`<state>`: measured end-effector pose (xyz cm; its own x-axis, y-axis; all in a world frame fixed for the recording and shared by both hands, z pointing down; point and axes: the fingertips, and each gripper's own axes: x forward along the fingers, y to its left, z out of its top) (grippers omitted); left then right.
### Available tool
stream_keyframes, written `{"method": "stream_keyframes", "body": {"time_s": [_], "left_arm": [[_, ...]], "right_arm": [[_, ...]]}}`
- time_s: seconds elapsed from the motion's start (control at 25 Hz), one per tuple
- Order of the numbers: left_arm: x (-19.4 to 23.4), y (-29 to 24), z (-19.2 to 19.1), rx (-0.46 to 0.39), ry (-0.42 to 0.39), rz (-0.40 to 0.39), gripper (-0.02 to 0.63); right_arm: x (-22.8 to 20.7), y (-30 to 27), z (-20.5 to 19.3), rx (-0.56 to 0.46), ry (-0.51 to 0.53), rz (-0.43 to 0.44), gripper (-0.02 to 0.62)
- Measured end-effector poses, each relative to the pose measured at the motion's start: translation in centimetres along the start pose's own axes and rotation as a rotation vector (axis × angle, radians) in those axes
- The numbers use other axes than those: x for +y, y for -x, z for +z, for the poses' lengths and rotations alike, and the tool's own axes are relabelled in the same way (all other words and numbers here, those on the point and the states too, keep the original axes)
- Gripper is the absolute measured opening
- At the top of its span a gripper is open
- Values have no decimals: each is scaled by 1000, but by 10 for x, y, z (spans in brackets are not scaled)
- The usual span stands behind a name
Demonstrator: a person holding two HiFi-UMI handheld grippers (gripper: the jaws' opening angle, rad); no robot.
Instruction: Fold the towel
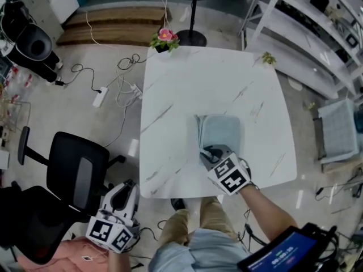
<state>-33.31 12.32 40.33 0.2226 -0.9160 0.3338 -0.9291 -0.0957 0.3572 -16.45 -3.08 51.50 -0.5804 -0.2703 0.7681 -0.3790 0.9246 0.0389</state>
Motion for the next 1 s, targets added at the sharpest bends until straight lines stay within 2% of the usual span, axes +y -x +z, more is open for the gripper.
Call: {"method": "stream_keyframes", "body": {"time_s": [0.16, 0.24, 0.28, 0.32, 0.4, 0.48, 0.56, 0.6, 0.76, 0.84, 1.0], "left_arm": [[-10, -6, -7, 19, 11, -23, 57], [-21, -13, -5, 24, -2, -41, 57], [-28, -17, -2, 22, -16, -55, 57], [-36, -23, 3, 18, -33, -72, 57], [-50, -37, 12, 9, -65, -109, 57], [-67, -56, 18, 5, -86, -153, 57], [-89, -78, 20, 14, -107, -208, 58], [-103, -90, 20, 23, -117, -240, 60], [-154, -142, 5, 77, -177, -347, 61], [-161, -170, -11, 134, -210, -342, 61], [-137, -205, -63, 322, -258, -255, 60]], "right_arm": [[10, -13, -5, 36, 20, 35, 85], [19, -7, 3, 18, 16, 86, 145], [23, 3, 11, -9, 7, 116, 187], [25, 17, 21, -49, -7, 142, 202], [16, 51, 41, -154, -56, 169, 202], [-9, 82, 50, -255, -127, 146, 186], [-38, 100, 41, -297, -169, 79, 113], [-47, 103, 31, -288, -171, 46, 81], [-48, 95, -10, -214, -126, -6, 51], [-48, 88, -22, -198, -112, -21, 47], [-47, 69, -51, -133, -101, -18, 36]]}}
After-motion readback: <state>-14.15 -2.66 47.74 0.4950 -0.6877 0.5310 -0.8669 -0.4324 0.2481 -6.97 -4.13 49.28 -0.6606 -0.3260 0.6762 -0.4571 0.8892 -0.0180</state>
